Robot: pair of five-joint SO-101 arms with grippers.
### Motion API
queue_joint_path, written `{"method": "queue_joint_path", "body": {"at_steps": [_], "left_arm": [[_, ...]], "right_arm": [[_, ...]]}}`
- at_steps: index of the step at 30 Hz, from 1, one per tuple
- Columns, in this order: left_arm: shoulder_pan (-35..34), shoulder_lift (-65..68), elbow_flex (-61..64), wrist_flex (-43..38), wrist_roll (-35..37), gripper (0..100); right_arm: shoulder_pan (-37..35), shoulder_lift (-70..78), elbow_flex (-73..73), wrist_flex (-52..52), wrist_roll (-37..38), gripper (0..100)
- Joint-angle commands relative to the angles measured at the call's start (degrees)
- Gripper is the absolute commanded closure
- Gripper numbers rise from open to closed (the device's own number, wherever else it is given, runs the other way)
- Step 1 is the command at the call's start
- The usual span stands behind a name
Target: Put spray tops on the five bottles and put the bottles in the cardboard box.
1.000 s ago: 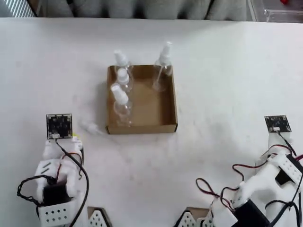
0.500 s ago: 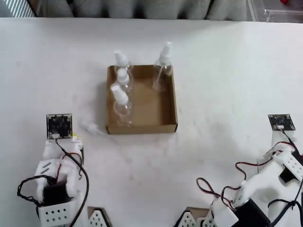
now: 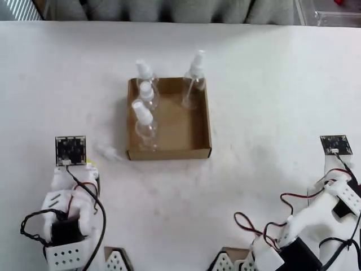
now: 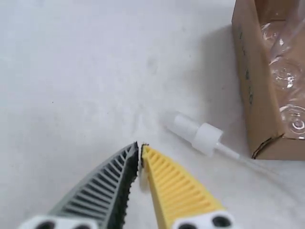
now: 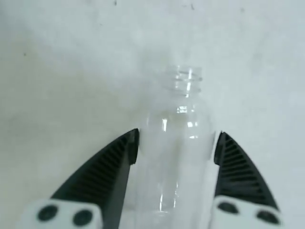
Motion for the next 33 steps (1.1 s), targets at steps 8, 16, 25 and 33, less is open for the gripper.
{"method": "queue_joint_path", "body": {"at_steps": [8, 16, 25, 33], "left_arm": [[-0.57, -0.57, -0.09, -1.41, -0.26, 98], [-0.57, -0.57, -0.09, -1.41, -0.26, 98], [-0.57, -0.57, -0.09, -1.41, -0.26, 98], [-0.4, -0.57, -0.09, -1.41, -0.26, 98]], "right_arm": [[-1.8, 0.31, -2.29, -0.57, -0.44, 77.5], [-2.42, 6.46, -4.4, -0.57, -0.62, 77.6], [-2.68, 6.46, -6.86, -0.57, -2.46, 98.7], [-3.3, 1.98, -9.76, 12.26, -2.81, 98.3]]}}
